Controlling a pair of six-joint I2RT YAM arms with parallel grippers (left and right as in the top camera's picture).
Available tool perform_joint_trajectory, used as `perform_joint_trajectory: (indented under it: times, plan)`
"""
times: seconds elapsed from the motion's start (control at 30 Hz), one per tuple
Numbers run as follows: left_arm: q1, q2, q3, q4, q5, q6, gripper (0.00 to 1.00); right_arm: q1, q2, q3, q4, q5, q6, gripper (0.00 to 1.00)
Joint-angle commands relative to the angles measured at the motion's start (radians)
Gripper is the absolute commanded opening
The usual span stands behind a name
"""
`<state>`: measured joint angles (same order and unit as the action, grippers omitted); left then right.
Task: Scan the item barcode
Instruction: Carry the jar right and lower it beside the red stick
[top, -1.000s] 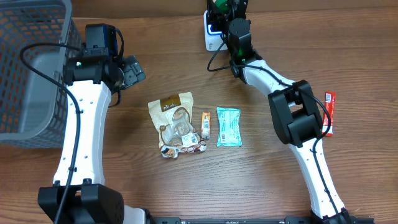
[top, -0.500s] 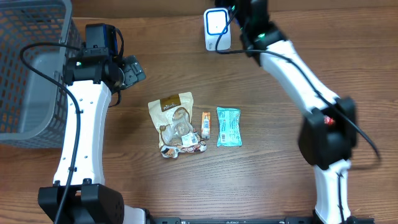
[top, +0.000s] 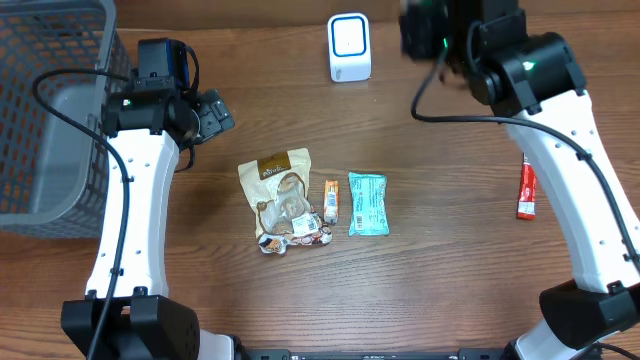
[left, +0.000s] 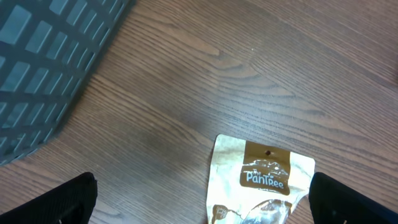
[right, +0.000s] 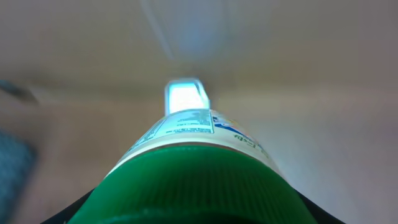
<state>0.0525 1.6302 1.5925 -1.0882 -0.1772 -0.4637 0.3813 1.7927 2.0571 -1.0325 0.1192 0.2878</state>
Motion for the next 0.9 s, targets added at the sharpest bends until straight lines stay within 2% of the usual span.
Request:
perform_joint_trajectory:
  times: [0.0, 0.1, 0.2, 0.47, 0.7, 0.87]
  plan:
    - [0.000, -0.016, 0.008, 0.000, -0.013, 0.004, 1.00, -0.020, -0.001, -0.010, -0.203, 0.003, 0.005, 0.06]
    - [0.000, -0.016, 0.008, 0.000, -0.013, 0.004, 1.00, -0.031, 0.005, -0.092, -0.342, 0.003, 0.011, 0.06]
    - [0.000, -0.016, 0.008, 0.000, -0.013, 0.004, 1.00, -0.042, 0.005, -0.217, -0.368, 0.003, 0.028, 0.05]
    - [0.000, -0.016, 0.008, 0.000, -0.013, 0.004, 1.00, -0.100, 0.005, -0.583, -0.163, 0.003, 0.058, 0.04]
    - [0.000, -0.016, 0.008, 0.000, -0.013, 0.004, 1.00, -0.176, 0.005, -0.755, -0.027, 0.003, 0.057, 0.04]
    - [0.000, -0.016, 0.008, 0.000, -0.013, 0.004, 0.99, -0.230, 0.005, -0.824, 0.044, 0.003, 0.057, 0.14]
